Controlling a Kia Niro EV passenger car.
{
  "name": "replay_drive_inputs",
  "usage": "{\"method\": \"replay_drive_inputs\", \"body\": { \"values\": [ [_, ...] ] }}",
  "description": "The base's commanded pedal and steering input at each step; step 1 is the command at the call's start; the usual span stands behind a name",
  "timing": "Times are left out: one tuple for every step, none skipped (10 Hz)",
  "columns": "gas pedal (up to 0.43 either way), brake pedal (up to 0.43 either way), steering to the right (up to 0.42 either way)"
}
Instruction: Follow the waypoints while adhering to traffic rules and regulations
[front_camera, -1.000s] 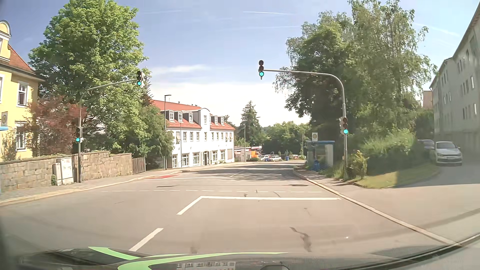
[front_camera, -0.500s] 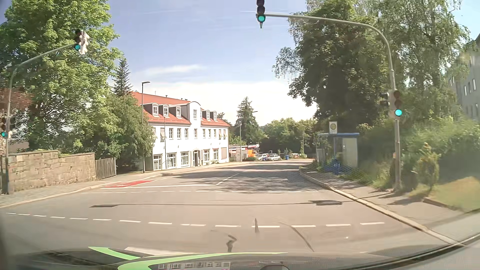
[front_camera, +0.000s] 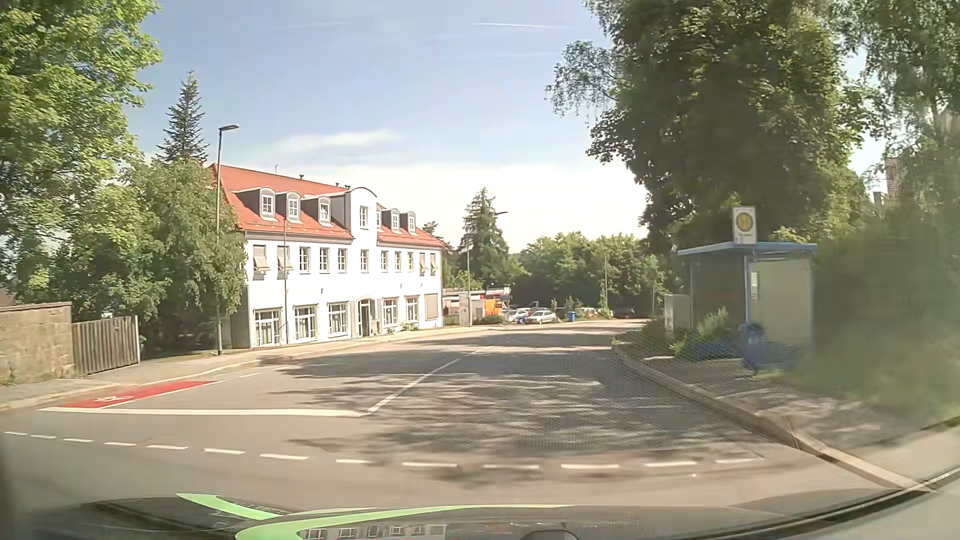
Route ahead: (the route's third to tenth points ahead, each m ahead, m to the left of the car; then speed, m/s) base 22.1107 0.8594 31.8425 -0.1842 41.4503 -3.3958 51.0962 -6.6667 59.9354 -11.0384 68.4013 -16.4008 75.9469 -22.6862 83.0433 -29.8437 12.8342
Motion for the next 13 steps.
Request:
{"method": "replay_drive_inputs", "body": {
  "values": [
    [0.020,0.000,0.016],
    [0.020,0.000,0.020],
    [0.020,0.000,0.023],
    [0.020,0.000,0.026],
    [0.020,0.000,0.029],
    [0.020,0.000,0.031],
    [0.020,0.000,0.033],
    [0.020,0.000,0.033],
    [0.020,0.000,0.035],
    [0.020,0.000,0.038],
    [0.020,0.000,0.039],
    [0.020,0.000,0.040],
    [0.020,0.000,0.042]
  ]
}}
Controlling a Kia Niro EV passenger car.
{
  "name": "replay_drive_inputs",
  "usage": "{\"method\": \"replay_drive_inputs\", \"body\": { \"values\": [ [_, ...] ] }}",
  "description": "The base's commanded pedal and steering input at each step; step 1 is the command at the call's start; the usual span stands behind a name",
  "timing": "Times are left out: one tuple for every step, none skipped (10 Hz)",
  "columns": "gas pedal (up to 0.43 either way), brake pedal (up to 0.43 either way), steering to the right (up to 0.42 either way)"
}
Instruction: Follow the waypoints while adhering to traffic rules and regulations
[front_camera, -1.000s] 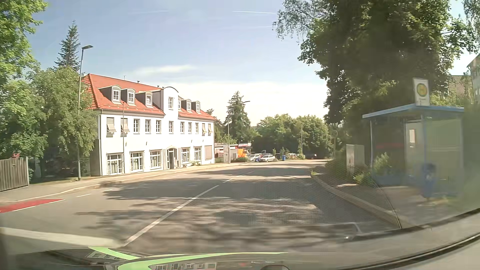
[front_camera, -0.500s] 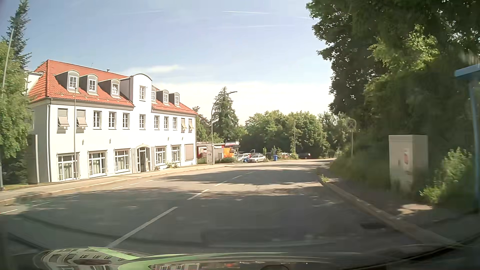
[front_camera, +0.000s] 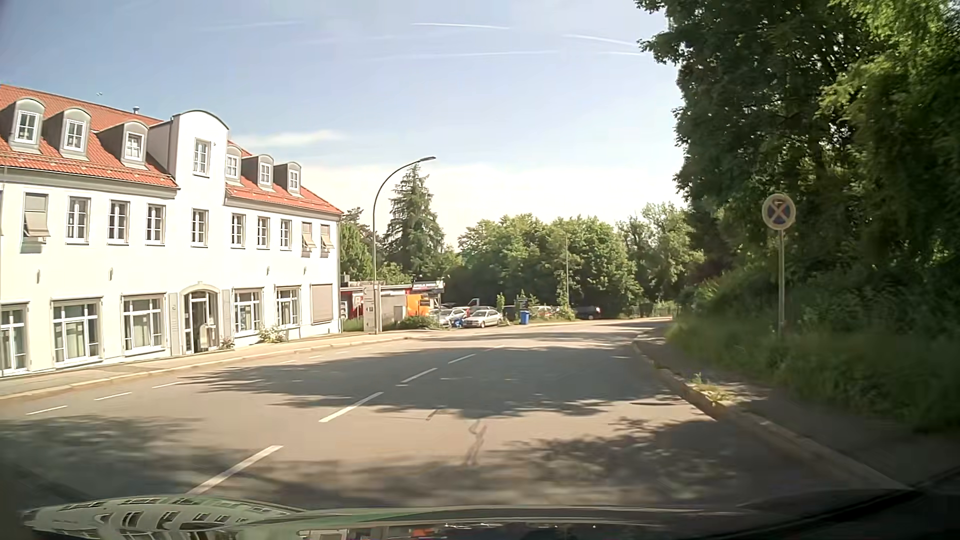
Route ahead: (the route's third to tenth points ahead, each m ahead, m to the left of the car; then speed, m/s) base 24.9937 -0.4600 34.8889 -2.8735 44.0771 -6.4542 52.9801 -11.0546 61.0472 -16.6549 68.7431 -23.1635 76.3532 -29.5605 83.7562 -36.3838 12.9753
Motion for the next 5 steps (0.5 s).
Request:
{"method": "replay_drive_inputs", "body": {
  "values": [
    [0.020,0.000,0.043],
    [0.020,0.000,0.043],
    [0.020,0.000,0.043],
    [0.020,0.000,0.043],
    [0.020,0.000,0.043]
  ]
}}
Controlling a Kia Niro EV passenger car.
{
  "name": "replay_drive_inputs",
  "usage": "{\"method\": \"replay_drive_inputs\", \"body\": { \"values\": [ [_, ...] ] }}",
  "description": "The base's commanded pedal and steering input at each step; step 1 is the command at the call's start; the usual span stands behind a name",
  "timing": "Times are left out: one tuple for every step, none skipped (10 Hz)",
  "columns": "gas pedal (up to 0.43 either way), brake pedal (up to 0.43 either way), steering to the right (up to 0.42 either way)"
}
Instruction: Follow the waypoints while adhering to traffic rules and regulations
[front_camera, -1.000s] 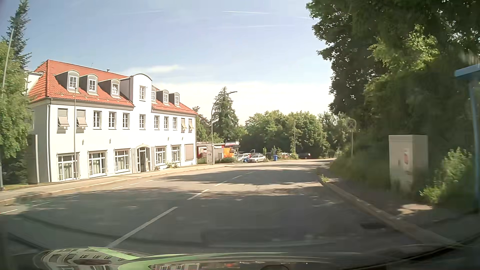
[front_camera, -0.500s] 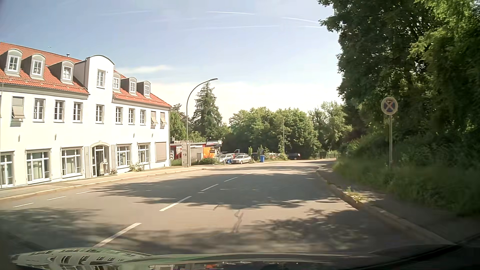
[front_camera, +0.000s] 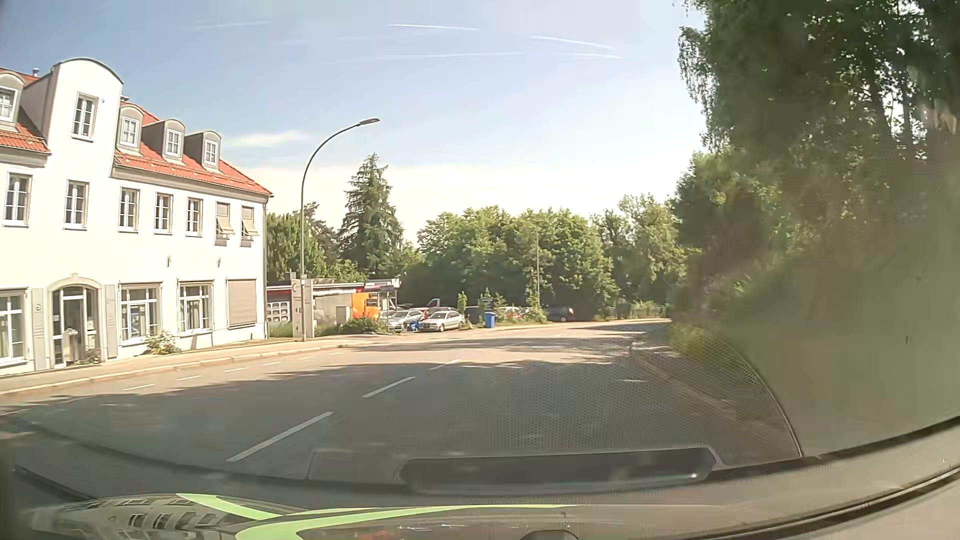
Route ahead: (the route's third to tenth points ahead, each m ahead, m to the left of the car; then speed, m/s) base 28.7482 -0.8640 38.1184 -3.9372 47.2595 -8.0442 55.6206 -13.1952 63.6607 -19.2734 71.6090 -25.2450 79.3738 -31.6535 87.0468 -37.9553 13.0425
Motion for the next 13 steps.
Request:
{"method": "replay_drive_inputs", "body": {
  "values": [
    [0.020,0.000,0.043],
    [0.020,0.000,0.043],
    [0.020,0.000,0.042],
    [0.020,0.000,0.041],
    [0.020,0.000,0.041],
    [0.020,0.000,0.041],
    [0.020,0.000,0.041],
    [0.020,0.000,0.041],
    [0.020,0.000,0.042],
    [0.020,0.000,0.042],
    [0.020,0.000,0.041],
    [0.020,0.000,0.041],
    [0.020,0.000,0.042]
  ]
}}
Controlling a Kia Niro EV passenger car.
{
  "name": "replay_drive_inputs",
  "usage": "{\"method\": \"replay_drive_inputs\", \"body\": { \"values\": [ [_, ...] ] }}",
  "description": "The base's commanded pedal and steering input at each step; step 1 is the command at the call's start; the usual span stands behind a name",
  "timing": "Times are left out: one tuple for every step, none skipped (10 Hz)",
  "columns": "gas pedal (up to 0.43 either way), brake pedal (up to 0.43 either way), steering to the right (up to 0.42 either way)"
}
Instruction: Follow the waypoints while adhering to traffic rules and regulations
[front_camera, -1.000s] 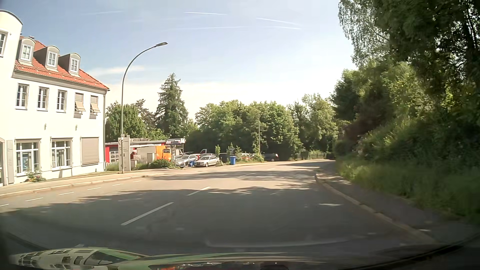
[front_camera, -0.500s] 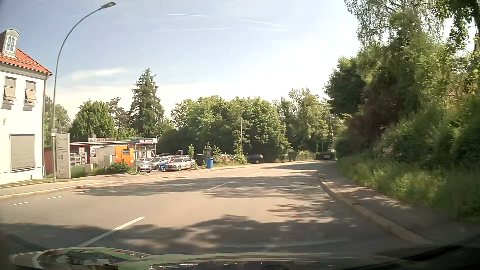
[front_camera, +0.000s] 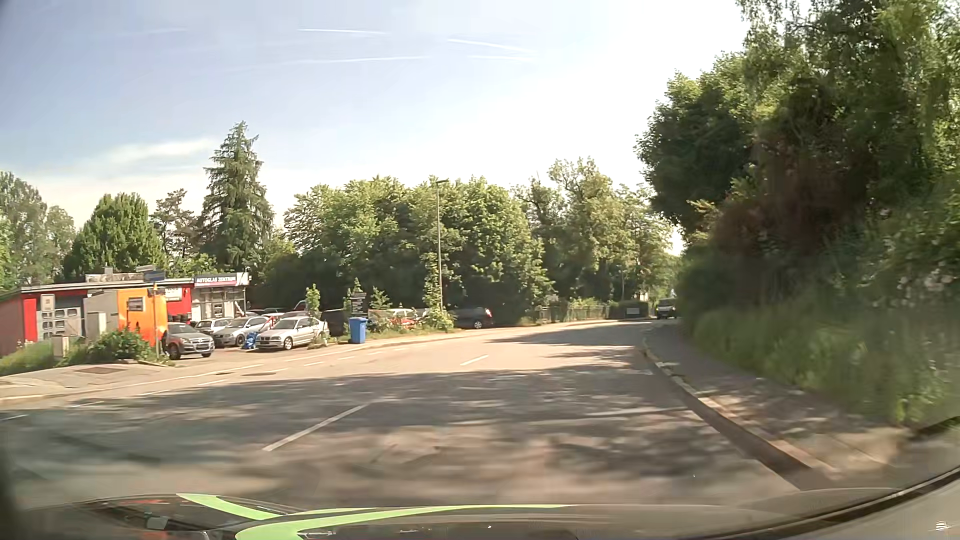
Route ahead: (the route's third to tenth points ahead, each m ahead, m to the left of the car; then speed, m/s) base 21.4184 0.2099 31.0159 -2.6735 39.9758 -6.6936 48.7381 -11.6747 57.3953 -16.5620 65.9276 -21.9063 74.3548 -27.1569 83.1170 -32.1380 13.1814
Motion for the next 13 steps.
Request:
{"method": "replay_drive_inputs", "body": {
  "values": [
    [0.020,0.000,0.044],
    [0.020,0.000,0.046],
    [0.020,0.000,0.049],
    [0.020,0.000,0.051],
    [0.020,0.000,0.053],
    [0.020,0.000,0.055],
    [0.020,0.000,0.058],
    [0.020,0.000,0.058],
    [0.020,0.000,0.057],
    [0.020,0.000,0.057],
    [0.020,0.000,0.057],
    [0.020,0.000,0.058],
    [0.020,0.000,0.058]
  ]
}}
